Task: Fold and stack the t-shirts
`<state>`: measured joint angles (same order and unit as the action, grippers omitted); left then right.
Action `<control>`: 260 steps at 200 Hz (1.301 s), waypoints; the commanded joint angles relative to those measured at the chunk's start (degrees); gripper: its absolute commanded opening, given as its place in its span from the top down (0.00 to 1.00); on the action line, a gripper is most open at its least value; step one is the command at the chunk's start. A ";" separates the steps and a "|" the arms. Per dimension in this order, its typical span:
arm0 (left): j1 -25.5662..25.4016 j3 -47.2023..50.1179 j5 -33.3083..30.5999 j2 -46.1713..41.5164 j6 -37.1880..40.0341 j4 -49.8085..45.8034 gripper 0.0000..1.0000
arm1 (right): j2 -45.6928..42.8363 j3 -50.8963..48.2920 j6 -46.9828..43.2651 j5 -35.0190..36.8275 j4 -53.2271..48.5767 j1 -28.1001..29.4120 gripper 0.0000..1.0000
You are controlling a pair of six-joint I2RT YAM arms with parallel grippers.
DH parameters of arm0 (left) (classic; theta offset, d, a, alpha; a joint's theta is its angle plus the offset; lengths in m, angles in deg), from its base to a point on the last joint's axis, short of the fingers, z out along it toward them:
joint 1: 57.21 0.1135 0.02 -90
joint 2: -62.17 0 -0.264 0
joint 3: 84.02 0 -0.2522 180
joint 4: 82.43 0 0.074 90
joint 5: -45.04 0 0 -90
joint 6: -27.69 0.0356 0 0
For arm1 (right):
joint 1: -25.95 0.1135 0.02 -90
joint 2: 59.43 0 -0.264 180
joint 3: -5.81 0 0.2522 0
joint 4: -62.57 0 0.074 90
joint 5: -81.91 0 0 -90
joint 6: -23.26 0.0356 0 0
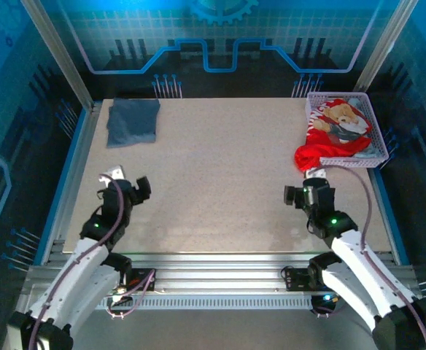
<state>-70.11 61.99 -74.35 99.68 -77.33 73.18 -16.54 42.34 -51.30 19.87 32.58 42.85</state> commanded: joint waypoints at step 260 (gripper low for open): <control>13.63 -0.03 21.06 51.13 12.05 65.99 0.01 | 43.16 0.97 -13.96 -16.88 61.21 -12.36 0.00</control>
<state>-56.25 62.32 -54.26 151.53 -66.60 140.45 26.08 42.86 -63.82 1.36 95.11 29.63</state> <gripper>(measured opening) 0.990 0.999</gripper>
